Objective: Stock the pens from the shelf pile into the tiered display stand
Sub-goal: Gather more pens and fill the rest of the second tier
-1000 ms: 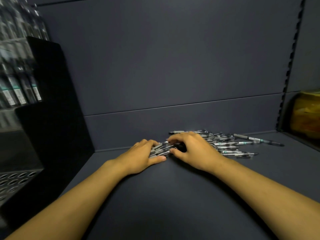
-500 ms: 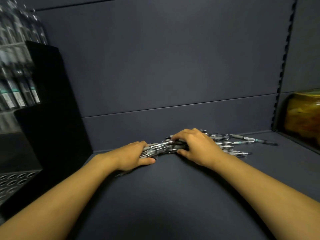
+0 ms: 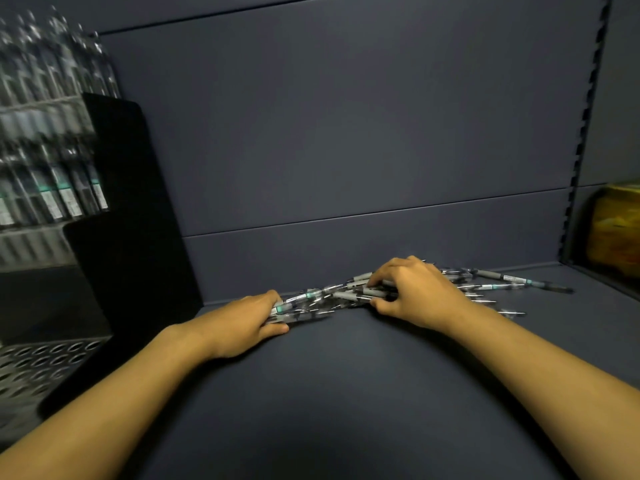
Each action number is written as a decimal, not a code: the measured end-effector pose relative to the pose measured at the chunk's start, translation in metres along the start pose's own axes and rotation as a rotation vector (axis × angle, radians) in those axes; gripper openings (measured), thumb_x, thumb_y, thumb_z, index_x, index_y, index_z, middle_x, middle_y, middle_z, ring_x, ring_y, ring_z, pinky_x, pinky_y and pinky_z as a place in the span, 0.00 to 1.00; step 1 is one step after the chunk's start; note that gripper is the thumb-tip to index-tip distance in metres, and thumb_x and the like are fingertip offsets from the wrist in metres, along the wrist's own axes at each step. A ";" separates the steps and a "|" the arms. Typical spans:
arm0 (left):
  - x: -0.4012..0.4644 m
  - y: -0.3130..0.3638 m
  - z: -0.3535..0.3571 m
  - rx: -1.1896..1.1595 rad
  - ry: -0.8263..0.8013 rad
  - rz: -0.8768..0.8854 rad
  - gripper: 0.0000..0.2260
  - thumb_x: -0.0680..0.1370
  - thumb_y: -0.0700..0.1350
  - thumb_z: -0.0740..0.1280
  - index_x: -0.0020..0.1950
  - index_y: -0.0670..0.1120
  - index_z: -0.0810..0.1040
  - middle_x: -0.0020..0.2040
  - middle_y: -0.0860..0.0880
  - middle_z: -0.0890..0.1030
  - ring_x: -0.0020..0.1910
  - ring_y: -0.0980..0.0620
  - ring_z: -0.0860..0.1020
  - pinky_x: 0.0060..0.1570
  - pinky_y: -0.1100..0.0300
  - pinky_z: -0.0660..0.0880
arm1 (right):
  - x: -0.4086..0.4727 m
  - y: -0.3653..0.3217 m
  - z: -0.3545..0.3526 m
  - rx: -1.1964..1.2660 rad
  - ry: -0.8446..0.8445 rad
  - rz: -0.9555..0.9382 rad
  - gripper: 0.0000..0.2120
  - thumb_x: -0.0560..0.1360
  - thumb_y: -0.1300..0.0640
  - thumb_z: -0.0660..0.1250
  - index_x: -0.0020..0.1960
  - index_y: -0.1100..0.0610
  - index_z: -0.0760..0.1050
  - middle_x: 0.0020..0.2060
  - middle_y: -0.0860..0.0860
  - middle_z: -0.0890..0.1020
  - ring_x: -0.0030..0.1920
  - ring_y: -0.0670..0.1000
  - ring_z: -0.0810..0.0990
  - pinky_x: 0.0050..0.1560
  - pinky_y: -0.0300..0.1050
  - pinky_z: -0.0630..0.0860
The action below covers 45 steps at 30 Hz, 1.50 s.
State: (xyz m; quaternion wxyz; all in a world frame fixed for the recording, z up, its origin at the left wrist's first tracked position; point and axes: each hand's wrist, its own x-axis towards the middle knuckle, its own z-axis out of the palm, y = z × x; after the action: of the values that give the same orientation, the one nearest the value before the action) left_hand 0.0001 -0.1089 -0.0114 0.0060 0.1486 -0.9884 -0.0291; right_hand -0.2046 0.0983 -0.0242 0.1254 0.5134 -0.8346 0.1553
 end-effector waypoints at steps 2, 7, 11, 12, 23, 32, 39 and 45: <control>-0.005 -0.001 0.002 0.003 0.008 0.000 0.10 0.80 0.57 0.63 0.52 0.55 0.64 0.52 0.56 0.73 0.49 0.56 0.71 0.46 0.62 0.65 | -0.001 -0.001 0.001 0.011 -0.005 0.001 0.18 0.75 0.43 0.67 0.63 0.44 0.77 0.63 0.44 0.78 0.62 0.51 0.74 0.63 0.50 0.72; -0.009 -0.006 -0.003 -0.017 0.003 -0.022 0.11 0.79 0.57 0.66 0.56 0.54 0.69 0.58 0.53 0.78 0.54 0.53 0.75 0.53 0.58 0.72 | 0.000 0.001 -0.005 0.021 -0.022 0.006 0.13 0.75 0.45 0.69 0.58 0.43 0.79 0.63 0.43 0.78 0.62 0.49 0.75 0.62 0.50 0.74; -0.014 -0.008 -0.006 0.033 0.044 -0.013 0.09 0.79 0.57 0.65 0.51 0.57 0.67 0.56 0.54 0.78 0.53 0.52 0.76 0.54 0.56 0.73 | 0.001 -0.001 -0.007 0.009 -0.039 0.011 0.13 0.75 0.45 0.69 0.58 0.43 0.79 0.62 0.44 0.79 0.62 0.49 0.76 0.60 0.50 0.76; -0.016 -0.008 -0.005 0.027 0.053 -0.009 0.09 0.79 0.57 0.65 0.51 0.57 0.67 0.55 0.54 0.77 0.53 0.53 0.75 0.54 0.56 0.73 | 0.001 -0.002 -0.006 0.005 -0.044 0.012 0.13 0.75 0.45 0.69 0.59 0.43 0.79 0.62 0.44 0.78 0.62 0.49 0.76 0.60 0.50 0.76; -0.036 -0.016 -0.005 -0.212 0.231 -0.038 0.08 0.79 0.55 0.66 0.49 0.54 0.69 0.43 0.55 0.79 0.43 0.55 0.78 0.47 0.55 0.76 | -0.004 -0.006 -0.007 0.178 -0.006 0.008 0.15 0.76 0.45 0.70 0.61 0.46 0.79 0.60 0.45 0.80 0.61 0.48 0.77 0.61 0.45 0.74; -0.024 0.057 -0.026 -1.011 0.688 0.020 0.03 0.81 0.40 0.64 0.50 0.49 0.74 0.42 0.51 0.83 0.34 0.57 0.81 0.40 0.59 0.80 | -0.005 -0.068 -0.038 1.099 0.107 0.041 0.15 0.74 0.54 0.73 0.61 0.51 0.78 0.55 0.47 0.84 0.53 0.40 0.83 0.59 0.45 0.80; 0.001 0.126 -0.017 -1.268 0.819 0.131 0.07 0.81 0.37 0.64 0.57 0.43 0.79 0.46 0.52 0.85 0.46 0.63 0.82 0.46 0.68 0.77 | -0.001 -0.106 -0.038 1.054 0.208 0.008 0.34 0.63 0.35 0.73 0.65 0.46 0.72 0.52 0.40 0.83 0.54 0.39 0.81 0.57 0.38 0.76; 0.018 0.135 0.003 -1.648 0.685 0.158 0.05 0.74 0.46 0.67 0.47 0.46 0.79 0.40 0.53 0.81 0.40 0.63 0.80 0.45 0.67 0.77 | -0.007 -0.107 -0.026 0.928 0.340 0.069 0.12 0.74 0.48 0.73 0.53 0.48 0.74 0.43 0.42 0.83 0.46 0.39 0.80 0.47 0.33 0.74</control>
State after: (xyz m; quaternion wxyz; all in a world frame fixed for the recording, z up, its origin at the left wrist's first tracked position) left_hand -0.0563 0.0145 -0.0065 0.4074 0.0291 -0.6050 -0.6834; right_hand -0.1049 0.0684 0.0107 0.0127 0.4543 -0.6616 0.5964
